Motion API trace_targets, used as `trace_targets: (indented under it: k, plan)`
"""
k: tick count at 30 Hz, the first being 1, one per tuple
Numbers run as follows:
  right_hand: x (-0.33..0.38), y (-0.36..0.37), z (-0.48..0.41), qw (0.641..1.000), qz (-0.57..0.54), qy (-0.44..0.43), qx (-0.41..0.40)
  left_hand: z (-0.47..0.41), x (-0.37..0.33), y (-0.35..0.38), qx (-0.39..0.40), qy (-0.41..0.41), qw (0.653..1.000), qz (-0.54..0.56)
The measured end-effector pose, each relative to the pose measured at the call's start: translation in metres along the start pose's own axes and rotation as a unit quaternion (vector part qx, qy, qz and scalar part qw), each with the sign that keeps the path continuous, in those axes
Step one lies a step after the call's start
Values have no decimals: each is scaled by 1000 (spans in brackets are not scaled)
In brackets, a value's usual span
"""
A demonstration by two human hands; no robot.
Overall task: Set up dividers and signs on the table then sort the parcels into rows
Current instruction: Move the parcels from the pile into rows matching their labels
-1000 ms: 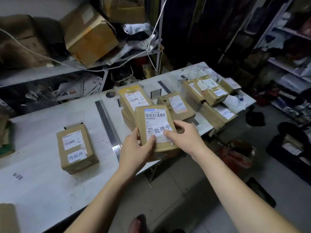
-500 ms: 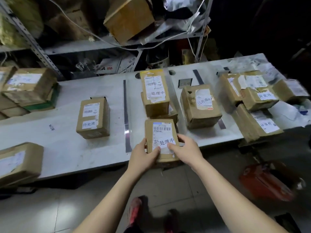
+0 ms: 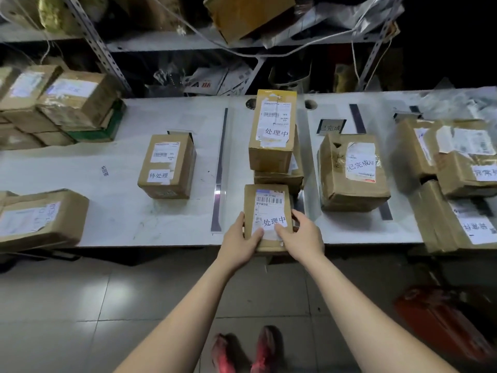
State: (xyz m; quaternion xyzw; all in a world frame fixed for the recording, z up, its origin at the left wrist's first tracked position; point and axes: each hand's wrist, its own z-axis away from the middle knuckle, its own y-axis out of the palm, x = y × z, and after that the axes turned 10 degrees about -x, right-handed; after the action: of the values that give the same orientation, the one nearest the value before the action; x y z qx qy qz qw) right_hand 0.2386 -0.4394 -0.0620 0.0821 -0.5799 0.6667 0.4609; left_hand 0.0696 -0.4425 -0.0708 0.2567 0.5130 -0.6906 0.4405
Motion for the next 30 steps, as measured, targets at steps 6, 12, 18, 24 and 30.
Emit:
trace_targets:
  k: [6, 12, 18, 24, 30]
  plan:
    - [35, 0, 3, 983, 94, -141, -77, 16, -19, -35, -40, 46, 992, -112]
    - [127, 30, 26, 951, 131, -277, -33, 23, -27, -168, -147, 124, 957, -219]
    - [225, 78, 74, 906, 162, -392, 1, 17, 17, -298, -209, 117, 922, -306]
    - [307, 147, 132, 889, 188, -417, 11, 12, 84, -419, -250, 107, 905, -326]
    - [357, 224, 171, 892, 174, -416, 40, 4, 155, -514, -251, 68, 909, -326]
